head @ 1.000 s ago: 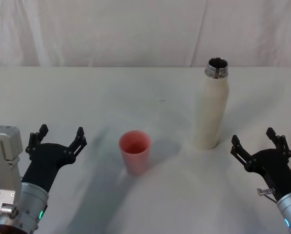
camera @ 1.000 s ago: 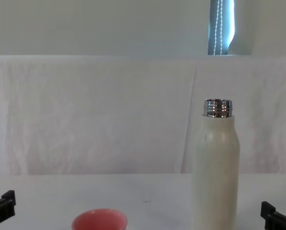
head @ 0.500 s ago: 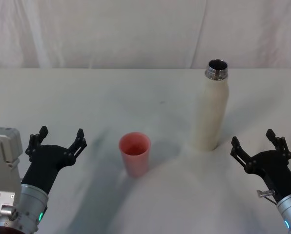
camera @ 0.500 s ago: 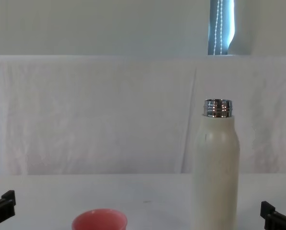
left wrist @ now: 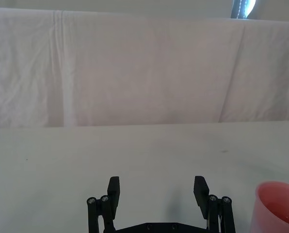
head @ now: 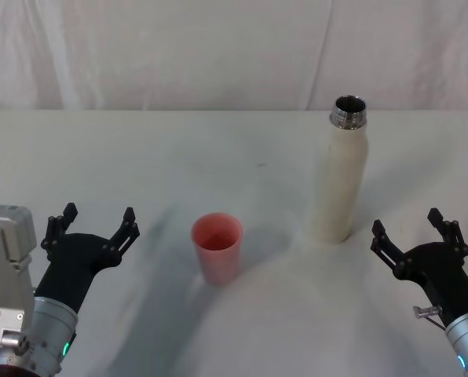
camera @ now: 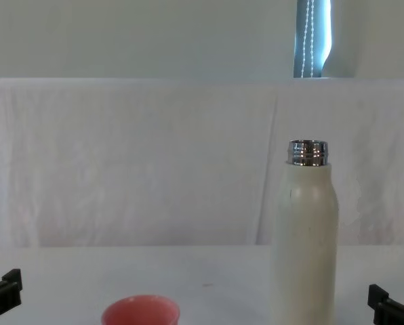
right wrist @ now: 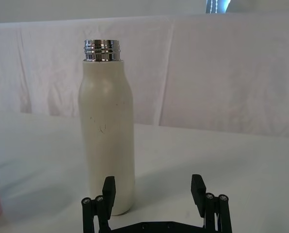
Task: Grasp the thermos with one hand and pour water into the cup lid.
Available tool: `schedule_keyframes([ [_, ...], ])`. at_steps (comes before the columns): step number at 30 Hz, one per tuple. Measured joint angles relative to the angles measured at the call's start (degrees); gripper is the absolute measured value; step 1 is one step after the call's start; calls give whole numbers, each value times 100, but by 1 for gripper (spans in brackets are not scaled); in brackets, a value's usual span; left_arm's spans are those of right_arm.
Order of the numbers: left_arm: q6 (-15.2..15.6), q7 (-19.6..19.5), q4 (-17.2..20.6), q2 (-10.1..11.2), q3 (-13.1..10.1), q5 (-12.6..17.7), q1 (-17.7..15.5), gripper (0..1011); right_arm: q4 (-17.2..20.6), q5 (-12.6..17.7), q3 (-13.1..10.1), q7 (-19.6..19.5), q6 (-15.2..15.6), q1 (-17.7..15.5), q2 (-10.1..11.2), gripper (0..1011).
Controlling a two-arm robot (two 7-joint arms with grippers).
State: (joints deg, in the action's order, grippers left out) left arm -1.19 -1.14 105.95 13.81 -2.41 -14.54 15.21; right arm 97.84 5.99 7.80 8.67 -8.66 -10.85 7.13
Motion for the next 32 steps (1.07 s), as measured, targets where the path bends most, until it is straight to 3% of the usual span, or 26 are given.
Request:
schedule_keyframes([
  [32, 0, 0, 0, 0, 0, 0, 0, 1001, 0, 0, 0, -1, 0, 0, 0, 1003],
])
